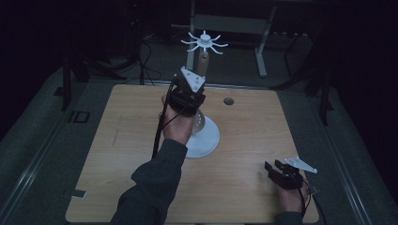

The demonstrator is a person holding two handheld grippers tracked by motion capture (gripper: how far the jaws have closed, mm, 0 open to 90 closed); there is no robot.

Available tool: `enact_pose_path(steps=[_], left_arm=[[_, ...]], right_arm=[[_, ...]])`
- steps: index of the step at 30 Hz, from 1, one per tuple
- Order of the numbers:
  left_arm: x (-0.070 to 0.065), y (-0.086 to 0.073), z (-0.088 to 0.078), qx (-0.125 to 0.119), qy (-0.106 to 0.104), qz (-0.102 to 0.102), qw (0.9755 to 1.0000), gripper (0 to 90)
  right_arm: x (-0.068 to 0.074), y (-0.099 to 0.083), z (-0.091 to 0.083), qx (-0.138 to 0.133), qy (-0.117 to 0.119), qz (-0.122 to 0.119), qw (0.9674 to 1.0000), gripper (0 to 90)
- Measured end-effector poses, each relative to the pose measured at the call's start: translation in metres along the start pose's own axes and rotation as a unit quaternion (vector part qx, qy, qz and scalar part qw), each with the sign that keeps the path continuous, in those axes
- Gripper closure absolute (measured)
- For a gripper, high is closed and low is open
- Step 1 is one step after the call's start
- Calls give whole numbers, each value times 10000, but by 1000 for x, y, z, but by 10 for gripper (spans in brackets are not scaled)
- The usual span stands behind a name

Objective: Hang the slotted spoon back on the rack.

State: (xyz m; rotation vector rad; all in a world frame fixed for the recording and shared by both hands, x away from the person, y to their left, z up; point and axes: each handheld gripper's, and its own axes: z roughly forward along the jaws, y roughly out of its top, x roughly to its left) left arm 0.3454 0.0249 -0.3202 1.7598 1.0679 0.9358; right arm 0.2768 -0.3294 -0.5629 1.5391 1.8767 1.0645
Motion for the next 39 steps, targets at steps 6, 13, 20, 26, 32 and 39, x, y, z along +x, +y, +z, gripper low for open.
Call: enact_pose_path(steps=[6,13,20,26,32,39], left_arm=[[-1,-1,1,25,-22,25,10000,742],[-1,-2,0,-36,-90,31,9999,709],[-2,-2,0,-53,-111,49,9999,665],[-2,-4,-1,-73,-176,55,9998,623],[-5,-5,-5,-183,-254,48,9995,578],[-9,-7,-11,-309,-324,19,9990,553]], right_arm=[[0,0,0,2,0,0,10000,508],[0,0,0,8,-4,-9,10000,508],[1,0,0,18,-6,-10,10000,507],[0,0,1,22,-10,-11,10000,507],[0,0,1,22,-19,-7,10000,507],[0,0,1,25,-20,-5,10000,506]])
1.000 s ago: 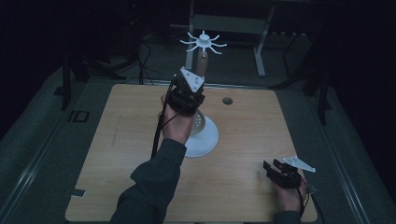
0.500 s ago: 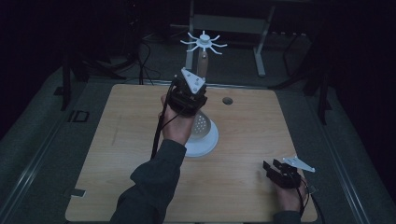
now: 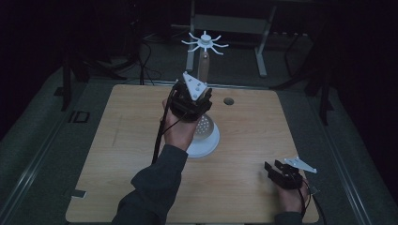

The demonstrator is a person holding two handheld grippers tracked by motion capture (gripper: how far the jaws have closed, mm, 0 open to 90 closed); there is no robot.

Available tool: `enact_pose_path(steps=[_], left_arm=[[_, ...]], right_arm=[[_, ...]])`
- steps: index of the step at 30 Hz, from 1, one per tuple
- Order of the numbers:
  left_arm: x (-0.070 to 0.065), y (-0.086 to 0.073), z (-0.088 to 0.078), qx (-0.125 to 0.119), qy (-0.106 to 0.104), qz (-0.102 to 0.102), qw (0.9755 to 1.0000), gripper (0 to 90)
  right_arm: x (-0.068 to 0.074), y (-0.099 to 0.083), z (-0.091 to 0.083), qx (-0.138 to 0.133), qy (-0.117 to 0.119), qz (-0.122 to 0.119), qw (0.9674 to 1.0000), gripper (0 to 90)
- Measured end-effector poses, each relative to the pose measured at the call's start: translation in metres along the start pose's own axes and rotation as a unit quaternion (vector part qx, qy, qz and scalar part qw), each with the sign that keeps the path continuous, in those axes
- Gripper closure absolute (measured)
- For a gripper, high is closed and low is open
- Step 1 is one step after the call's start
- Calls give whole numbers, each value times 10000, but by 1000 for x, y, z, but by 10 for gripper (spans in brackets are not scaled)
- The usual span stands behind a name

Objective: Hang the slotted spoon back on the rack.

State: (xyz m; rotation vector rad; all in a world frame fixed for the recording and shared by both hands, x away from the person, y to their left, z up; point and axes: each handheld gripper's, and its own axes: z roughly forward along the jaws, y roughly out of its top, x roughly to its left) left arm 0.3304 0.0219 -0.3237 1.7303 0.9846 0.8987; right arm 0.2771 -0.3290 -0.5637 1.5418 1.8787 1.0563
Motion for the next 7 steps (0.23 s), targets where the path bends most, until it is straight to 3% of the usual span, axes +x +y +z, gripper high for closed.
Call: enact_pose_path(steps=[7], left_arm=[[1,0,-2,-52,-13,-8,10000,552]], right_arm=[[0,0,0,-1,-2,-1,10000,506]])
